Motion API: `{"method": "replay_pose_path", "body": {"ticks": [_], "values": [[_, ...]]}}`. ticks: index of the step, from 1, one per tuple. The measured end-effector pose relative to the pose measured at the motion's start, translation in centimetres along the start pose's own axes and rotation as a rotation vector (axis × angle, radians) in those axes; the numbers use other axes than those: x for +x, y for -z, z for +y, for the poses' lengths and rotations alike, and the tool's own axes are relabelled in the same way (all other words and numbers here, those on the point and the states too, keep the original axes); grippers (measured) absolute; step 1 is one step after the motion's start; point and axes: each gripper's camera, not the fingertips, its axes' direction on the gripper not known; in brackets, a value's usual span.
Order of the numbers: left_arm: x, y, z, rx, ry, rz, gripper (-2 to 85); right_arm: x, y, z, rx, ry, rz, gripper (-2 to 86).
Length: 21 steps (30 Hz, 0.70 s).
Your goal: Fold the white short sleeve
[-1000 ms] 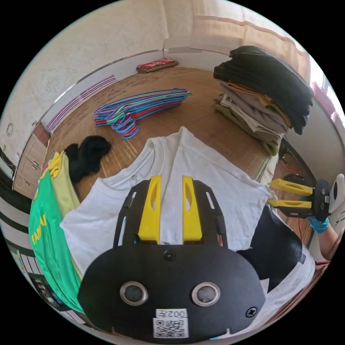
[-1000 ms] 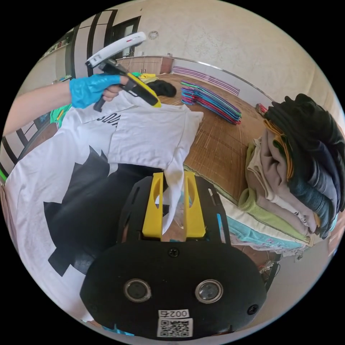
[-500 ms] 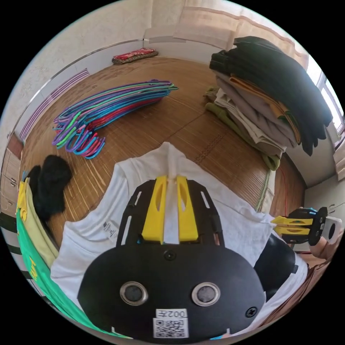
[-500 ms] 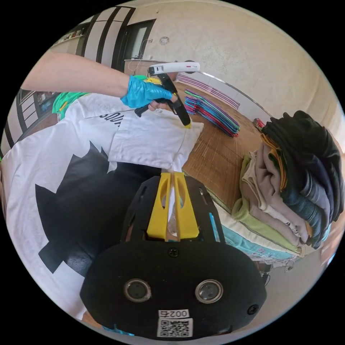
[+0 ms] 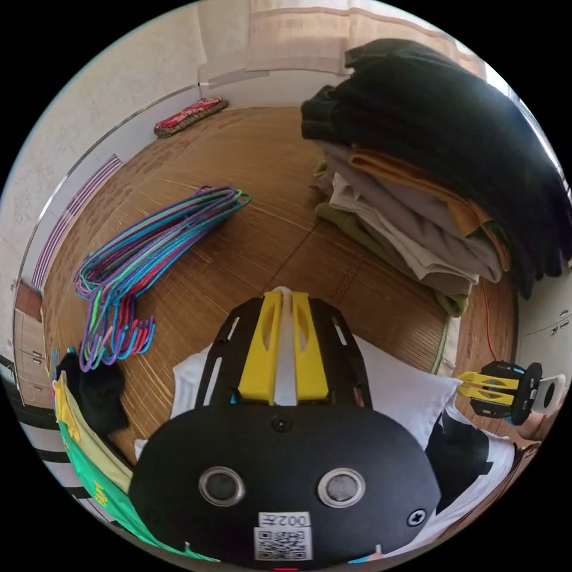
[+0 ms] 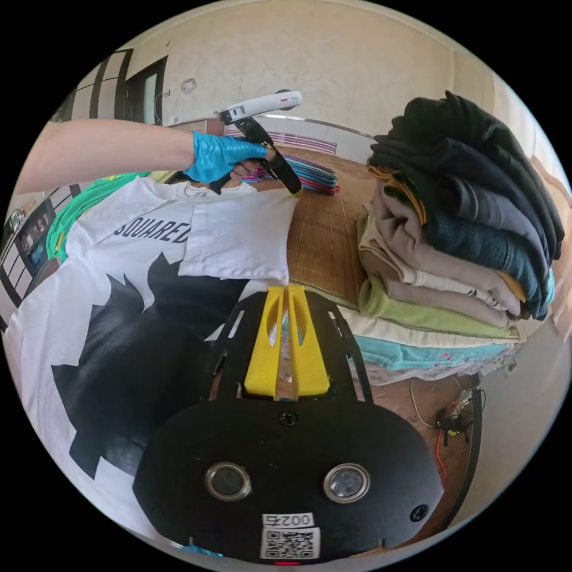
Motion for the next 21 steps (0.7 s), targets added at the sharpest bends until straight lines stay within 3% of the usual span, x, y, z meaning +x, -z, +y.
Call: {"method": "replay_pose_path", "body": {"ticks": [7, 14, 21], "values": [[-0.2, -3.1, -1.6, -0.023, 0.001, 0.000, 2.4, 3.2, -2.5, -0.6, -0.014, 0.033, -0.102, 5.6], [-0.9, -4.2, -2.7, -0.016, 0.029, -0.025, 2.2, 5.1, -5.1, -0.8, -0.018, 0.026, -0.012, 1.9], [-3.5, -1.5, -3.2, 0.028, 0.043, 0.035, 2.3, 7.0, -7.1, -1.2, -0.041, 0.032, -0.050, 2.8]]}}
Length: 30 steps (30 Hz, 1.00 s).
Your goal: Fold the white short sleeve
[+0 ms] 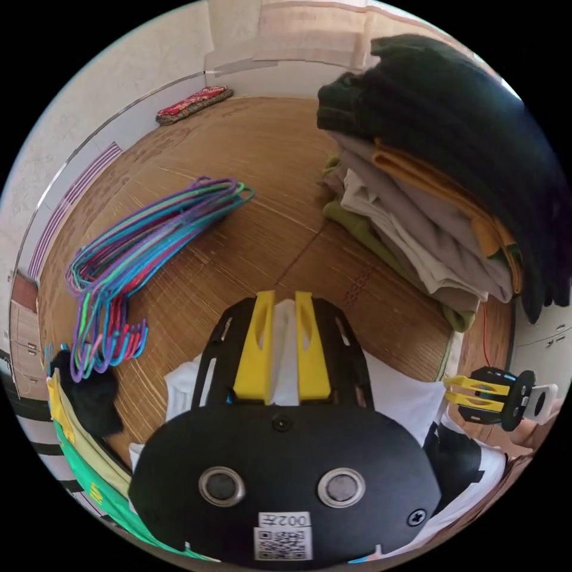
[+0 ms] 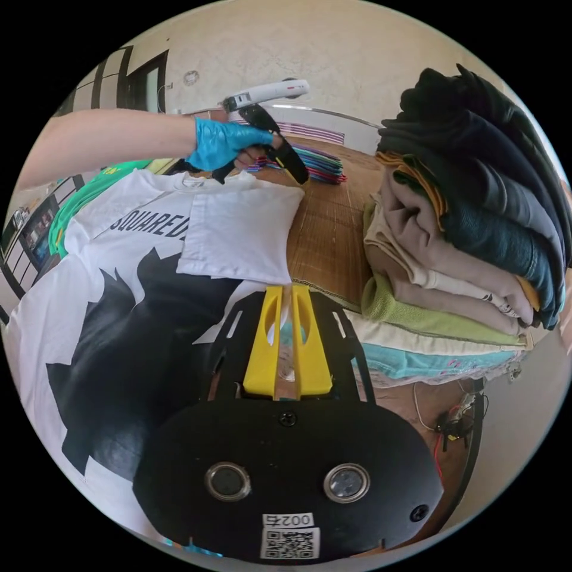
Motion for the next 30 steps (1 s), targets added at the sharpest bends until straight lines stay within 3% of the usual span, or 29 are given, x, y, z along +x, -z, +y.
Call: {"method": "replay_pose_path", "body": {"ticks": [9, 18, 26, 30], "values": [[-5.9, 3.4, 5.7, -0.002, 0.131, -0.085, 2.6, 3.2, 0.1, -2.1, -0.007, 0.003, -0.059, 4.6], [-8.8, 2.9, 12.3, -0.025, 0.220, -0.078, 3.2, 4.0, -5.1, -12.8, 0.060, 0.046, -0.056, 5.8], [-9.5, 4.5, 15.8, 0.017, 0.231, -0.120, 3.2, 10.2, -16.3, -24.2, -0.050, -0.288, -0.128, 10.4], [-9.8, 5.9, 17.8, 0.042, 0.234, -0.125, 3.0, 10.4, -20.6, -26.9, -0.156, -0.313, -0.121, 8.8]]}}
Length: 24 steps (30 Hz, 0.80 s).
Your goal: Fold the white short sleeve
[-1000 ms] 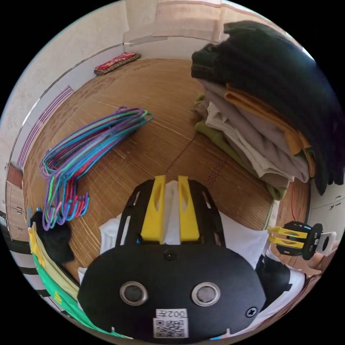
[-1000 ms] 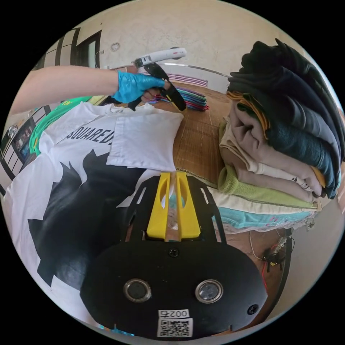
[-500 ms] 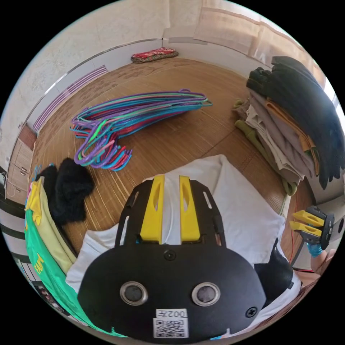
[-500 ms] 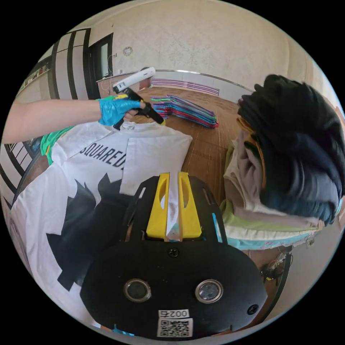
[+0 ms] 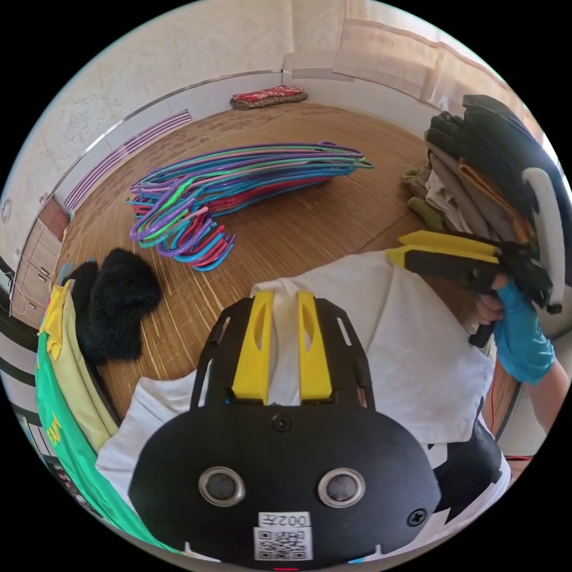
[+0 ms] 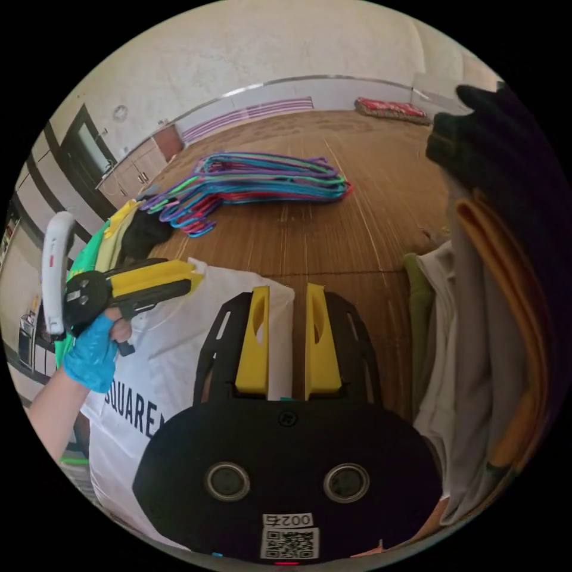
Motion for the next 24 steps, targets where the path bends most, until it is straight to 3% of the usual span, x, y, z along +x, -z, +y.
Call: {"method": "replay_pose_path", "body": {"ticks": [3, 8, 11, 15, 19, 24], "values": [[-0.4, 1.1, 1.3, 0.011, -0.002, -0.015, 3.1, -1.3, -1.5, -1.5, -0.048, 0.023, 0.013, 6.4], [-0.8, 3.1, 3.2, 0.013, -0.048, -0.052, 3.7, -5.6, -1.9, -2.5, -0.026, 0.199, 0.246, 4.3], [-2.1, 4.5, 4.4, 0.007, -0.026, -0.054, 5.9, -7.0, -1.8, -2.7, -0.011, 0.229, 0.284, 4.2], [-4.6, 6.6, 6.3, -0.014, 0.078, 0.035, 6.1, -8.5, -1.4, -3.4, -0.019, 0.233, 0.264, 4.7], [-5.0, 9.7, 8.6, -0.012, 0.091, 0.006, 5.9, -10.8, 1.5, -3.6, 0.031, 0.302, 0.194, 7.0], [-5.8, 19.4, 13.1, 0.094, 0.043, -0.011, 6.0, -14.4, 8.0, -2.2, 0.130, 0.353, 0.120, 8.3]]}}
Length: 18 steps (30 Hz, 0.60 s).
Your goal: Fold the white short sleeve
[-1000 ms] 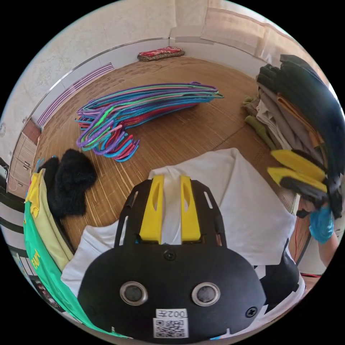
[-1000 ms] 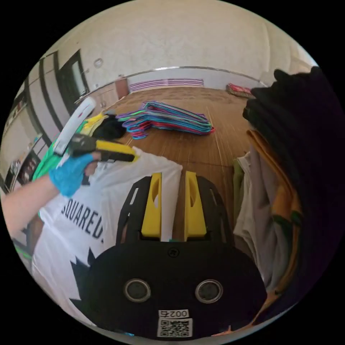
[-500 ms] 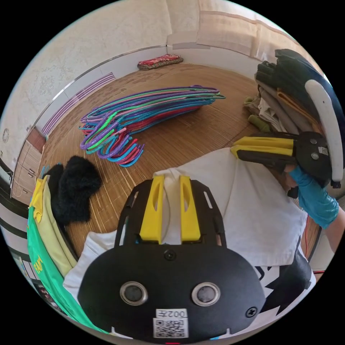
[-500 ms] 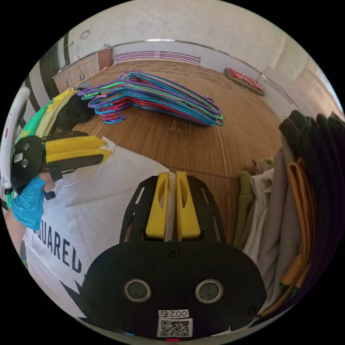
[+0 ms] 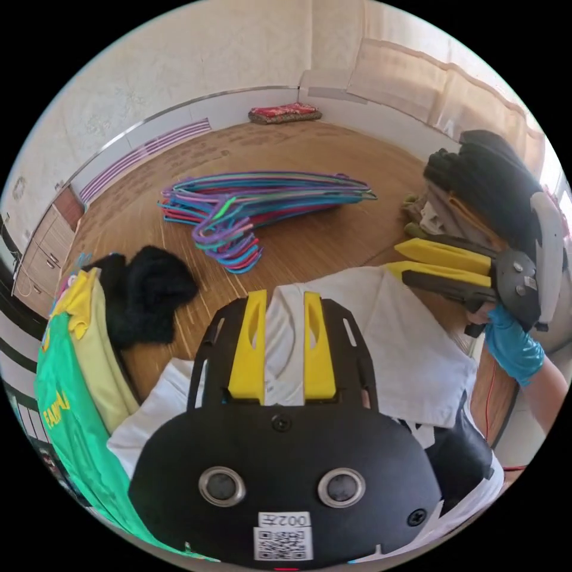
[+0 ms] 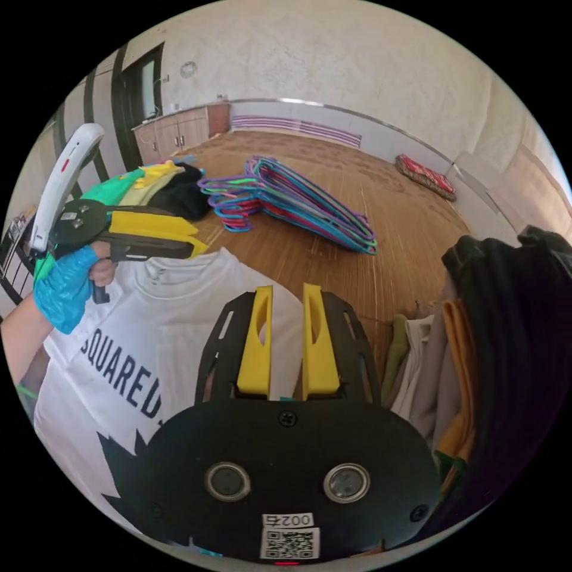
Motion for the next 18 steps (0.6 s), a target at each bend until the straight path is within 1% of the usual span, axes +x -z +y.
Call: {"method": "replay_pose_path", "body": {"ticks": [2, 5, 8, 13, 18], "values": [[-0.5, 4.0, 1.9, 0.026, -0.010, -0.015, 6.0, -2.1, 4.0, 0.6, 0.046, 0.048, -0.015, 7.9], [-1.5, 10.2, 5.9, 0.040, -0.008, -0.040, 5.9, -4.8, 8.9, 2.1, 0.069, 0.109, -0.056, 7.7], [-1.8, 15.9, 10.7, 0.045, -0.013, -0.026, 5.8, -7.7, 13.4, 4.3, 0.075, 0.159, -0.109, 7.4], [-0.6, 23.8, 18.7, 0.013, -0.023, -0.042, 5.6, -13.1, 19.8, 7.6, 0.045, 0.252, -0.198, 7.4], [0.2, 31.0, 28.1, -0.037, 0.034, -0.020, 5.5, -19.4, 26.1, 10.6, 0.052, 0.321, -0.346, 7.4]]}}
